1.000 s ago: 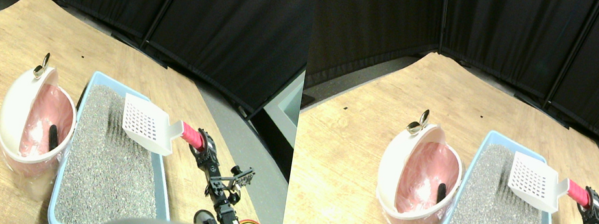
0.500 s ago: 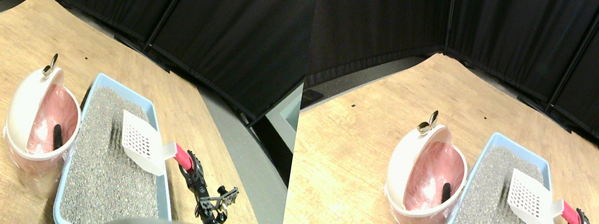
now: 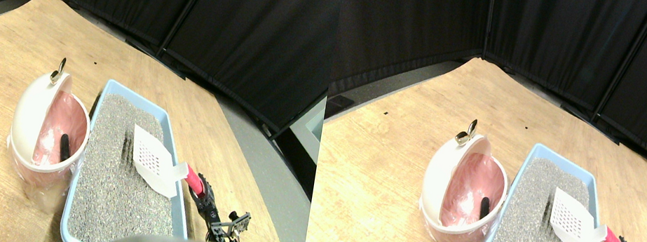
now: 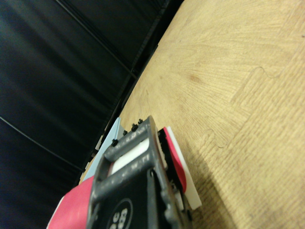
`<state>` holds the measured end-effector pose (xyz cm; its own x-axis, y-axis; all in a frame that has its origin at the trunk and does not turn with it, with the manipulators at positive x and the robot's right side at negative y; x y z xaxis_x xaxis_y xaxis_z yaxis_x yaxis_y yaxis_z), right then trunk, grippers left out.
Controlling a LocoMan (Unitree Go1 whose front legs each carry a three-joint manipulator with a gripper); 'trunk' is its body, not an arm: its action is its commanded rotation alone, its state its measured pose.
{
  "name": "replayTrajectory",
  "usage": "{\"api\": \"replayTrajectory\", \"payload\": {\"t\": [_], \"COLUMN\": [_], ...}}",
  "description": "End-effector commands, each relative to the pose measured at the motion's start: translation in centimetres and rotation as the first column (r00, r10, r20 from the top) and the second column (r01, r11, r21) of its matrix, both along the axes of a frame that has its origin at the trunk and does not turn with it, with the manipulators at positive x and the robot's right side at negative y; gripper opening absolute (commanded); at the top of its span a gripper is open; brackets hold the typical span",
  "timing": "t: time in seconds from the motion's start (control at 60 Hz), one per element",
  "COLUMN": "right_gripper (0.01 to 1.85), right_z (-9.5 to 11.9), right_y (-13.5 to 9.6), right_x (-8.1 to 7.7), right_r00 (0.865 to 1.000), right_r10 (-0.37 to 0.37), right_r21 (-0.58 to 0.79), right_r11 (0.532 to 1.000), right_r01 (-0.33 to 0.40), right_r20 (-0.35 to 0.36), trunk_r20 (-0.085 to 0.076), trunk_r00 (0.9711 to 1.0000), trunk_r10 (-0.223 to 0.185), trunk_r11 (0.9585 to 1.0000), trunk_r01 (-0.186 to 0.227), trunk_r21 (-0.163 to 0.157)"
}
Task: Scoop (unimanual)
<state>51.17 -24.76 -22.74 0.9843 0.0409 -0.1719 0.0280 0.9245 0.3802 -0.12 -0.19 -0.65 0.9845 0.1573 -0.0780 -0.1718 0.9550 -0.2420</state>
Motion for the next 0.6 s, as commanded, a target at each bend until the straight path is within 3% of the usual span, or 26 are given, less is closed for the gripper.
{"api": "replayTrajectory", "payload": {"t": [0.017,0.183,0.2,0.233,0.267,0.333,0.383,0.6], "right_gripper": [0.06,0.06,0.16,0.6,0.67,1.18,1.37,1.65], "right_z": [0.3,0.2,0.3,0.5,0.5,0.6,0.7,1.2], "right_y": [0.5,0.4,0.4,0.4,0.4,0.3,0.3,0.3], "right_x": [-0.2,-0.4,-0.5,-0.6,-0.6,-0.7,-0.6,-0.4], "right_r00": [1.0,0.997,0.996,0.989,0.989,0.985,0.984,0.983], "right_r10": [0.01,0.024,0.013,-0.027,-0.023,-0.009,-0.017,0.015], "right_r21": [-0.013,-0.039,-0.049,-0.06,-0.057,-0.047,-0.031,-0.013], "right_r11": [1.0,0.999,0.999,0.998,0.998,0.999,0.999,1.0], "right_r01": [-0.01,-0.027,-0.018,0.019,0.015,0.001,0.012,-0.018], "right_r20": [-0.007,-0.071,-0.093,-0.143,-0.144,-0.174,-0.179,-0.183], "trunk_r20": [-0.004,-0.005,-0.004,-0.002,-0.003,-0.003,-0.003,0.0], "trunk_r00": [0.9999,0.9999,0.9999,0.9999,0.9999,0.9999,1.0,1.0], "trunk_r10": [0.015,0.012,0.013,0.013,0.013,0.011,0.009,0.007], "trunk_r11": [0.9998,0.9999,0.9999,0.9998,0.9998,0.9999,0.9999,0.9999], "trunk_r01": [-0.015,-0.013,-0.013,-0.013,-0.013,-0.011,-0.009,-0.007], "trunk_r21": [-0.009,-0.011,-0.011,-0.011,-0.012,-0.012,-0.013,-0.014]}}
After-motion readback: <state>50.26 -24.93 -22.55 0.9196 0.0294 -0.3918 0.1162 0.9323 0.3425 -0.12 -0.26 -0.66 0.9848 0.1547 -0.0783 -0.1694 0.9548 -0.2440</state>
